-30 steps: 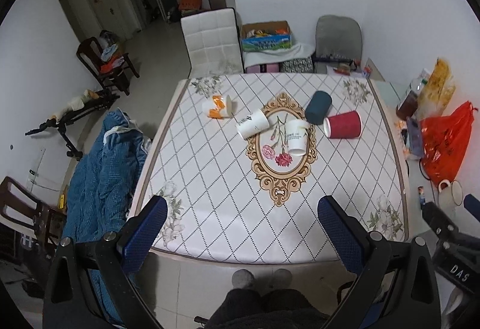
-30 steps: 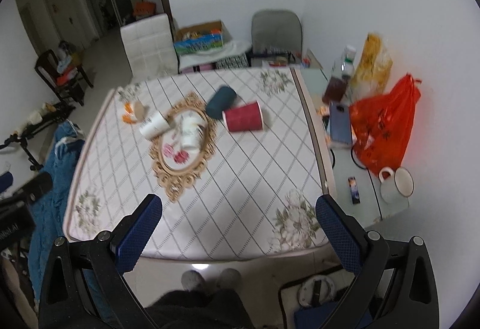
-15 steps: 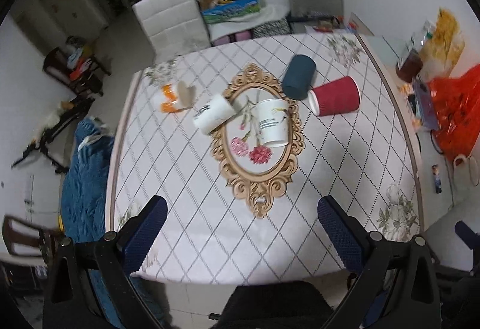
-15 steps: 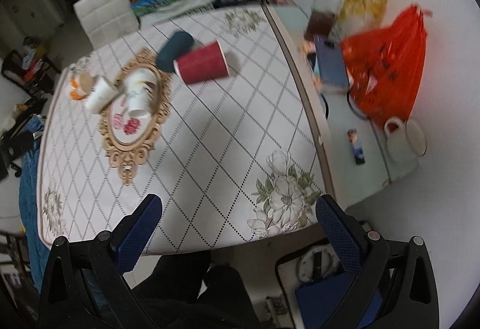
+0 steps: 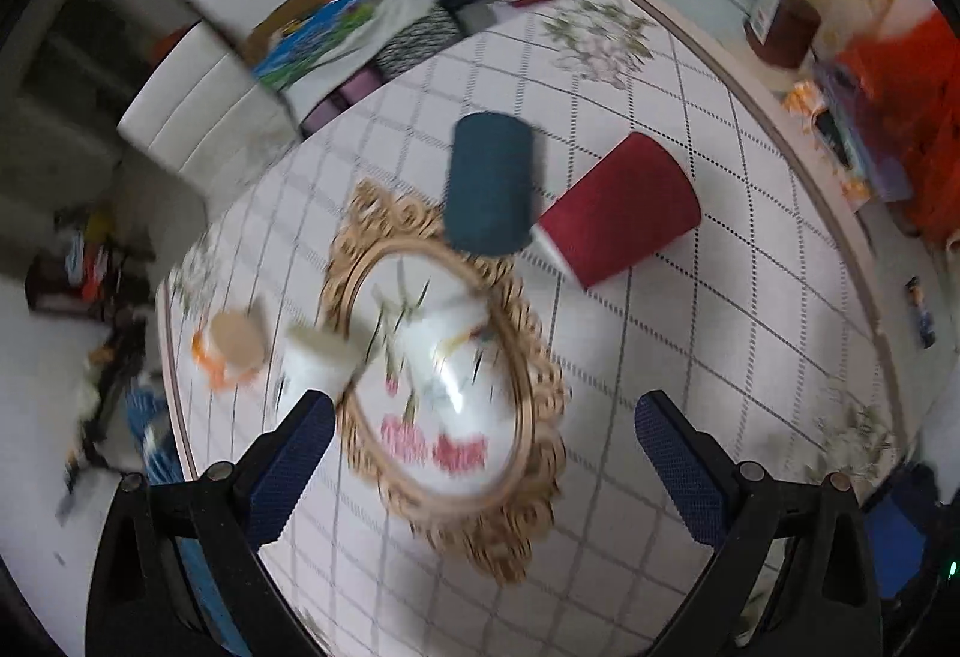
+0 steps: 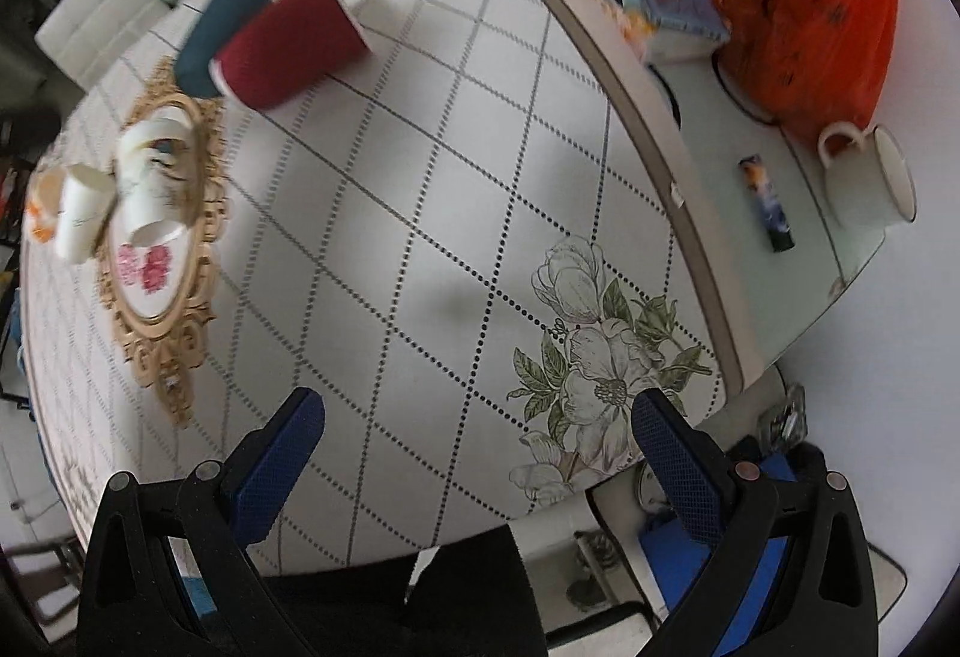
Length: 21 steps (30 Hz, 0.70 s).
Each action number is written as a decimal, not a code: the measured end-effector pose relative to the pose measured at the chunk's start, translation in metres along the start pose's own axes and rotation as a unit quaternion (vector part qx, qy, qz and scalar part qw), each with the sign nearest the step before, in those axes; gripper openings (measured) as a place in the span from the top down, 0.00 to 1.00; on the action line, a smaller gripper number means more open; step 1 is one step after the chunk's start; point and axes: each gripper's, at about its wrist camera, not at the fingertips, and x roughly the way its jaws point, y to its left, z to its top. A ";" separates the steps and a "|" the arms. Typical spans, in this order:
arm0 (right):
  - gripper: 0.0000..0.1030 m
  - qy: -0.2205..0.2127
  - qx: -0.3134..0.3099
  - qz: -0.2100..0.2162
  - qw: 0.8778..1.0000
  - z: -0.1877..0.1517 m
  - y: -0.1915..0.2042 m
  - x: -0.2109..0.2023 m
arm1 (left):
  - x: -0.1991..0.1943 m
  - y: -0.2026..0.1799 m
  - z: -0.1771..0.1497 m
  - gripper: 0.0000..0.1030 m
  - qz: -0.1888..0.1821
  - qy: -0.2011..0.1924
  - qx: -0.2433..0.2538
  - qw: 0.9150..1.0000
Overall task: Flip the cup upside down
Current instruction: 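Reach the left gripper to the red ribbed cup lying on its side and grasp it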
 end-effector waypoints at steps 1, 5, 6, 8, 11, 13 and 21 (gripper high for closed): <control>0.00 0.007 0.003 -0.003 1.000 0.003 -0.001 0.007 | 0.011 -0.007 0.013 0.00 0.003 0.001 0.024 1.000; 0.00 0.035 0.022 -0.006 0.999 0.012 -0.005 0.032 | 0.038 -0.027 0.046 0.00 0.019 0.000 0.102 0.995; 0.00 0.040 0.027 -0.004 0.999 0.014 -0.006 0.037 | 0.044 -0.033 0.054 0.00 0.023 -0.002 0.124 0.992; 0.00 0.053 0.037 -0.003 0.998 0.017 -0.008 0.047 | 0.054 -0.045 0.067 0.00 0.023 -0.001 0.164 0.986; 0.00 0.066 0.051 -0.001 0.997 0.021 -0.009 0.058 | 0.065 -0.060 0.078 0.00 0.019 0.003 0.219 0.976; 0.00 0.071 0.059 0.000 0.996 0.023 -0.010 0.063 | 0.073 -0.069 0.084 0.00 0.018 0.007 0.249 0.968; 0.00 0.081 0.077 -0.001 0.994 0.032 -0.013 0.072 | 0.111 -0.095 0.091 0.00 0.014 0.045 0.327 0.944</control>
